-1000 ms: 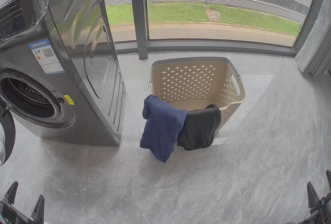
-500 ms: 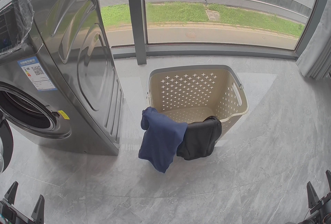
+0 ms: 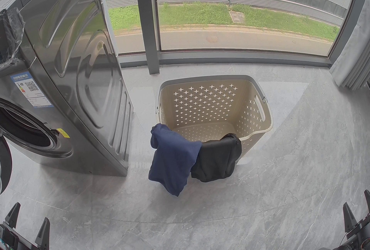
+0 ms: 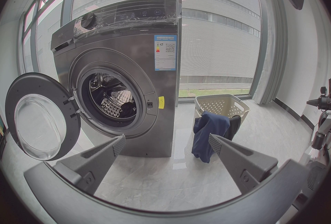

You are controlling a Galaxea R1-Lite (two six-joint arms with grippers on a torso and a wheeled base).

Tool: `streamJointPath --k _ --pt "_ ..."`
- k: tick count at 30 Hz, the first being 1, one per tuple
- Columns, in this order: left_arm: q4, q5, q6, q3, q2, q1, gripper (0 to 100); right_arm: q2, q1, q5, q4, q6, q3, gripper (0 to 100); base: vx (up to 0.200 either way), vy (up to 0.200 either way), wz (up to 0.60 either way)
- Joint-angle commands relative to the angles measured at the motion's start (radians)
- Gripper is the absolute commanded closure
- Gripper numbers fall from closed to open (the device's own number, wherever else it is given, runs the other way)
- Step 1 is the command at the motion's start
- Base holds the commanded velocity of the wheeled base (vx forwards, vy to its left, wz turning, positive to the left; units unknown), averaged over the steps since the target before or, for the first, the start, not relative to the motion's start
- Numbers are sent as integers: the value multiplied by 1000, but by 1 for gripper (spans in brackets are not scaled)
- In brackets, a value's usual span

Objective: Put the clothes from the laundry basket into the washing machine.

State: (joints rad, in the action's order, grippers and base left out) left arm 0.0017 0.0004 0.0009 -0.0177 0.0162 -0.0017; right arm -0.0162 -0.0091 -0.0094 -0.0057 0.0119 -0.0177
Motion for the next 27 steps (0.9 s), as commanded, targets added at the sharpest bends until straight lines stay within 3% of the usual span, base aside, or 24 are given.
streamJointPath --k 1,8,15,17,19,23,26,27 --pt "0 0 1 16 -9 0 0 16 0 0 0 0 18 0 0 0 0" --pt "0 -2 -1 16 -9 0 0 16 0 0 0 0 18 0 0 0 0" --pt "1 -3 1 16 -9 0 0 16 0 6 -3 8 18 0 171 0 0" --pt "0 -2 1 16 -9 0 0 16 0 12 -26 20 -2 0 0 0 0" --pt "0 -3 1 16 -9 0 0 12 3 20 -54 45 -105 0 0 0 0" --pt "0 -3 1 18 -9 0 0 -97 5 34 10 42 -153 0 0 0 0" --pt "0 -3 -1 18 -9 0 0 -311 32 152 16 43 -130 0 0 0 0" --pt "0 -3 1 16 -9 0 0 -331 34 161 16 43 -131 0 0 0 0"
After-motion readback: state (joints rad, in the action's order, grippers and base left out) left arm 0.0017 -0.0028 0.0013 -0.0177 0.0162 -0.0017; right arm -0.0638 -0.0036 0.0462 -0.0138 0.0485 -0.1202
